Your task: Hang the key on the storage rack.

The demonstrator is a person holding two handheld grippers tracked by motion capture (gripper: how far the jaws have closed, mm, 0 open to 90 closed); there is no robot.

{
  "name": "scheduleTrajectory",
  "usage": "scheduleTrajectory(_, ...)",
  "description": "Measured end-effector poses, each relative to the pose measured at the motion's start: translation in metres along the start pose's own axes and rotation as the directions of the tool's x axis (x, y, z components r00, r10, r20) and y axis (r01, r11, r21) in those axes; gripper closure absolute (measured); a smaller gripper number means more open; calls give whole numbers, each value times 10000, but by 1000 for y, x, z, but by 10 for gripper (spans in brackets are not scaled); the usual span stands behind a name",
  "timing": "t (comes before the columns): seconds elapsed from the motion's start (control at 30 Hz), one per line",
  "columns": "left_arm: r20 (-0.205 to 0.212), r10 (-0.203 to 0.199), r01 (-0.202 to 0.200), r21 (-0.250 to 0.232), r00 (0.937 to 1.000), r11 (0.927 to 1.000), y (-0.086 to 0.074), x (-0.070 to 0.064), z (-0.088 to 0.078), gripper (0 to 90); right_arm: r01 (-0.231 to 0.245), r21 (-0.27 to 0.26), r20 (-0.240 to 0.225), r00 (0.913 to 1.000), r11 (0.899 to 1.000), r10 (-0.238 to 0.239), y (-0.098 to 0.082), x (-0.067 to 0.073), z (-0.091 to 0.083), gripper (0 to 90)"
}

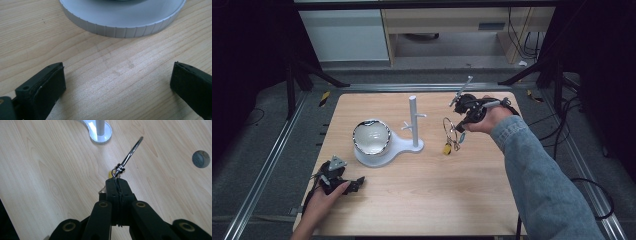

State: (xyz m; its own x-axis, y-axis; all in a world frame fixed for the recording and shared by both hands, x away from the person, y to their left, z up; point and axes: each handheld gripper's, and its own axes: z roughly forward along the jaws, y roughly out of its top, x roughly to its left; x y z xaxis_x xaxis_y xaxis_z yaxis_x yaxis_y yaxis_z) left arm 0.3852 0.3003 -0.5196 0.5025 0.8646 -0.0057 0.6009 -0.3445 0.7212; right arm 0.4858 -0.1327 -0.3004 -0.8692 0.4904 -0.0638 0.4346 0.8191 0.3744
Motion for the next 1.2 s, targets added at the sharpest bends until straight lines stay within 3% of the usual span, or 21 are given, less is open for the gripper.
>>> scheduleTrajectory(0.4,2,0,0,1,10000,10000,0,0,0,0,135,-116,198,9997,9998,-133,13,-1,-16,893)
scheduleTrajectory(1.2,4,3,-3,2,10000,10000,0,0,0,0,426,-342,371,9985,9985,-414,39,3,-31,894)
